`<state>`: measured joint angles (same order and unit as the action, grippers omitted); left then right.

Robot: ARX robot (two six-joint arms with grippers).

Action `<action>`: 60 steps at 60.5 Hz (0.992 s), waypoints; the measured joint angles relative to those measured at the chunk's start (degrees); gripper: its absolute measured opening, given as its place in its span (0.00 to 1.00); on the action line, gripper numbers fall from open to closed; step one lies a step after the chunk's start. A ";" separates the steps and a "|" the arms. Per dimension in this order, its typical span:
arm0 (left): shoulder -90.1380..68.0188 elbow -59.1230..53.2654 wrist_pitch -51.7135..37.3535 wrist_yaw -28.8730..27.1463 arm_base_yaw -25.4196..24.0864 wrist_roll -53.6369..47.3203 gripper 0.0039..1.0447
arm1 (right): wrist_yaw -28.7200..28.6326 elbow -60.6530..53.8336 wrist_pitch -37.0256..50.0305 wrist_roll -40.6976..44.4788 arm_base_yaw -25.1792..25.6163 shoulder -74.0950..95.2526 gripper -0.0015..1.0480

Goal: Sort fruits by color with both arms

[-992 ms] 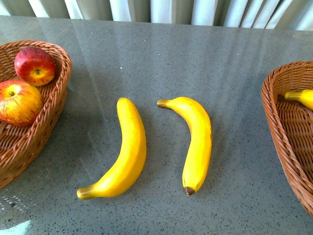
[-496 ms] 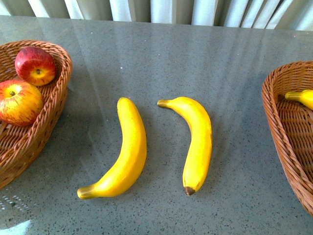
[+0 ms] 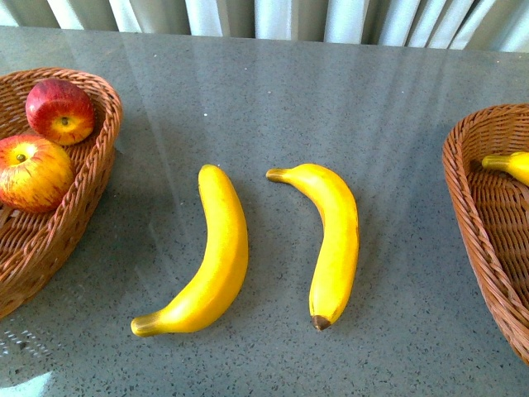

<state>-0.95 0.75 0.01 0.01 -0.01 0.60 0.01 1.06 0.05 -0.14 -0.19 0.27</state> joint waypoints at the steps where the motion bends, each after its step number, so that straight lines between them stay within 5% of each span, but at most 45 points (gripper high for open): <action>1: 0.00 0.00 0.02 0.00 0.00 0.00 0.53 | 0.00 0.00 0.00 0.00 0.00 0.00 0.91; 16: 0.00 0.00 0.02 0.00 0.00 -0.07 0.93 | 0.00 0.00 0.00 0.00 0.00 0.00 0.91; 22: 0.00 0.00 0.02 0.00 0.00 -0.13 0.91 | -1.46 0.31 -0.85 -0.26 0.37 0.57 0.91; 28: 0.00 0.00 0.02 0.04 0.00 -0.13 0.91 | -18.73 7.87 -17.14 -1.95 6.67 13.14 0.91; 36: 0.00 0.00 0.02 0.00 0.00 -0.13 0.91 | -18.99 13.07 -9.42 -1.20 7.10 28.65 0.91; 48: 0.00 0.00 0.02 0.00 0.00 -0.15 0.91 | -1.22 25.64 5.70 -4.52 -12.37 57.13 0.91; 60: 0.00 0.00 0.02 0.00 0.00 -0.15 0.91 | 3.39 35.08 10.08 -6.80 -25.00 75.67 0.91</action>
<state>-0.95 0.75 0.03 0.01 -0.01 0.45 3.40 36.14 10.13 -6.94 -25.19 75.94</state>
